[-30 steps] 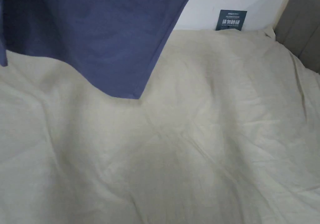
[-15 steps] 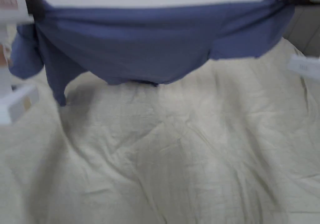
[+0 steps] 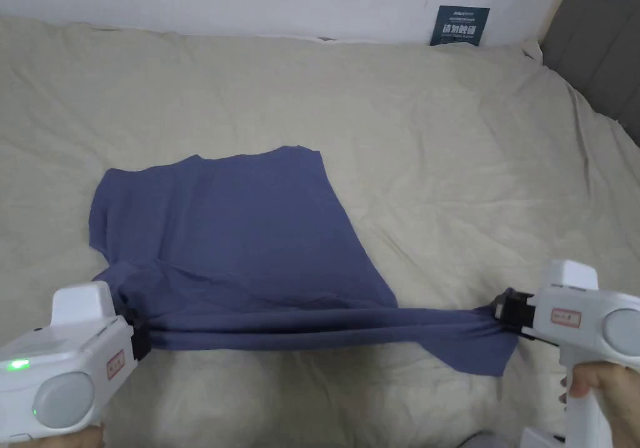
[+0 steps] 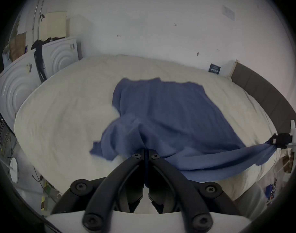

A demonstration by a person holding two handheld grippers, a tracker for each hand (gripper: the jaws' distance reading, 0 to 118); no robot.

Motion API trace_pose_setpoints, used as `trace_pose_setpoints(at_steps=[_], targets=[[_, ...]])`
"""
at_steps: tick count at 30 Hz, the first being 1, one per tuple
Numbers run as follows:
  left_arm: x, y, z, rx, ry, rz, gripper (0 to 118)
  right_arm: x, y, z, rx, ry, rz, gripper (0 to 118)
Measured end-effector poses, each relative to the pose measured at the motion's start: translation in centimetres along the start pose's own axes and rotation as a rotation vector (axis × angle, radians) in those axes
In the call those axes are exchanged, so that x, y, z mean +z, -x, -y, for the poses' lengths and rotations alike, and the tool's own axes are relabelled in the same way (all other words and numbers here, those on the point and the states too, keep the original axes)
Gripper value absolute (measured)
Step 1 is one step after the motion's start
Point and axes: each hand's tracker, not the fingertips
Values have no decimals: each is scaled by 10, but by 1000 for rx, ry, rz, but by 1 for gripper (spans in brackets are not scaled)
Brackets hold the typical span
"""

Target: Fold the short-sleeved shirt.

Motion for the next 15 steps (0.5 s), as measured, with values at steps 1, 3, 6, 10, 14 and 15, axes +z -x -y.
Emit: trace_pose_setpoints(at_steps=[1,3,6,10,14,15], targets=[[0,1,5,-4,6,-9,6,-5,-6,10,-12,10,-5,8],[0,7,8,29,39,-6,36,11,3,32,-35,26,-5,34],[9,19,-3,99,32,-4,112,14,-2,39,-52,-2,22,101],[44,22,-39,82,-171,6,118,83,35,28,27,-182,24,105],[87,4,-65,-15,-382,0,118,140,74,21,130,-392,19,113],[95,-2,-67,-39,-432,-1,118,140,65,12,151,-438,12,118]])
